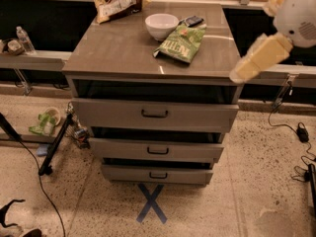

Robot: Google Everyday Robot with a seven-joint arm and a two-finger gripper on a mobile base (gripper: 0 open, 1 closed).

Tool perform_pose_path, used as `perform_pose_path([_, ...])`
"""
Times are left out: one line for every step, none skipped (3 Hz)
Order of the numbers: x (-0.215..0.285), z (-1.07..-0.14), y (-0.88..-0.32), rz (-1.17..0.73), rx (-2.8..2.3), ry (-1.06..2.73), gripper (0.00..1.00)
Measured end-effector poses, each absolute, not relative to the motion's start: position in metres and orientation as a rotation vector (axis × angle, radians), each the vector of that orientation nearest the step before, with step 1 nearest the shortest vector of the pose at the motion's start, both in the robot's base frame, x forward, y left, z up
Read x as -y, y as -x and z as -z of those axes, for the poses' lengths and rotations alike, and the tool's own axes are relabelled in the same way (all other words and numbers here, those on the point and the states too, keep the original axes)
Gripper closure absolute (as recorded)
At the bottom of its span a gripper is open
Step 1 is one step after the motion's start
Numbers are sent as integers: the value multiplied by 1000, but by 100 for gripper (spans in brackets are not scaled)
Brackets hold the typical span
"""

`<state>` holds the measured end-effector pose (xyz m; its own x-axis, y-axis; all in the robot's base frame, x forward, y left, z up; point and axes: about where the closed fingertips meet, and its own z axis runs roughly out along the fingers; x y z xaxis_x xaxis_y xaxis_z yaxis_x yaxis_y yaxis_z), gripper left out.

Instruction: Move white bowl near brown chip bag

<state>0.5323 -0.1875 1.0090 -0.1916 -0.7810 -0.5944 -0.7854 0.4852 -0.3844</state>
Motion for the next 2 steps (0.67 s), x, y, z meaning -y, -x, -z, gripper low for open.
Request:
perform_pose_path([174, -1017, -576, -92, -1865, 1193, 0])
perform_pose_path([157, -1022, -610, -170, -1803, 1124, 0])
